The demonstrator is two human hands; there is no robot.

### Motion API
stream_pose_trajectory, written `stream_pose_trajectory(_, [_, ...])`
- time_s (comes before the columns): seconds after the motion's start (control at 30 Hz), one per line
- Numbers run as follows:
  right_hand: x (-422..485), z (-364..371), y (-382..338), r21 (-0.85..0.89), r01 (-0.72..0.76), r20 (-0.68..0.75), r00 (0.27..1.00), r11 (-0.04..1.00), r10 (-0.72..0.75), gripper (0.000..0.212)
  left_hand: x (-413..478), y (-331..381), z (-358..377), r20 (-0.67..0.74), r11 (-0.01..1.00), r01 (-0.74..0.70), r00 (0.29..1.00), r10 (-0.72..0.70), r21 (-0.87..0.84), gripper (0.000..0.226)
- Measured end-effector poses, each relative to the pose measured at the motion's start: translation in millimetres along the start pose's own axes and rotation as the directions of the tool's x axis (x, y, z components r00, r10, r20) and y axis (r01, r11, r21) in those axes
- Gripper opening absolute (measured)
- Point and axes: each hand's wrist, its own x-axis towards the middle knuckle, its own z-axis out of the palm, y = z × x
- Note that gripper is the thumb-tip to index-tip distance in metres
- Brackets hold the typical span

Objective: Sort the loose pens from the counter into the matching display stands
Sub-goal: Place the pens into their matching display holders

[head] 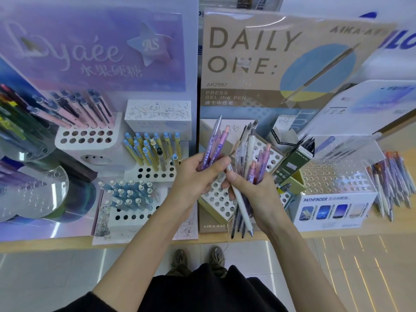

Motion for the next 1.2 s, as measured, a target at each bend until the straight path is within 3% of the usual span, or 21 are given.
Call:
stream_pose_trajectory(0.13, [1, -2, 8, -0.010, 0.000, -0.054, 0.999, 1.000, 0.000, 0.023, -2, -3, 1, 0.007, 0.997, -0.008, 1.000, 0.008, -0.078, 0.014])
stream_pose_trajectory(0.33, [4, -30, 7, -0.077, 0.010, -0.386, 0.922, 0.997, -0.039, 0.016, 3, 7, -2, -0.179, 0.979, -0.162, 0.974, 0.138, -0.127, 0.017])
stream_pose_trajectory(0.53, [2, -30, -7, -0.271, 0.093, -0.192, 0.970, 0.958, -0.149, 0.010, 10, 17, 23, -0.246, 0.977, -0.211, 0.949, 0.198, -0.026, 0.012])
stream_pose_trajectory(0.63, [7, -18, -5, -0.392, 0.119, -0.180, 0.963, 0.912, -0.202, 0.018, 9, 16, 39, -0.210, 0.975, -0.220, 0.954, 0.215, -0.003, 0.009])
stream_pose_trajectory(0.73, [9, -26, -3, -0.443, 0.131, -0.255, 0.930, 0.887, -0.265, 0.022, 8, 15, 45, -0.189, 0.978, -0.210, 0.960, 0.204, -0.012, 0.014])
stream_pose_trajectory(0.83, [14, -47, -11, -0.340, 0.107, -0.371, 0.897, 0.934, -0.239, 0.011, 10, 12, 43, -0.184, 0.986, -0.164, 0.971, 0.153, -0.041, 0.032])
stream_pose_trajectory(0.93, [32, -65, -19, -0.236, 0.149, -0.432, 0.869, 0.960, -0.241, 0.024, 12, 8, 38, -0.199, 0.988, -0.138, 0.973, 0.120, -0.077, 0.034])
stream_pose_trajectory(1.07, [62, -67, -21, -0.211, 0.152, -0.387, 0.894, 0.965, -0.226, 0.030, 13, 3, 34, -0.224, 0.987, -0.132, 0.968, 0.109, -0.088, 0.046])
stream_pose_trajectory(1.2, [79, -69, -18, -0.113, 0.100, -0.281, 0.951, 0.989, -0.128, 0.021, 17, 0, 28, -0.280, 0.987, -0.141, 0.953, 0.116, -0.071, 0.070])
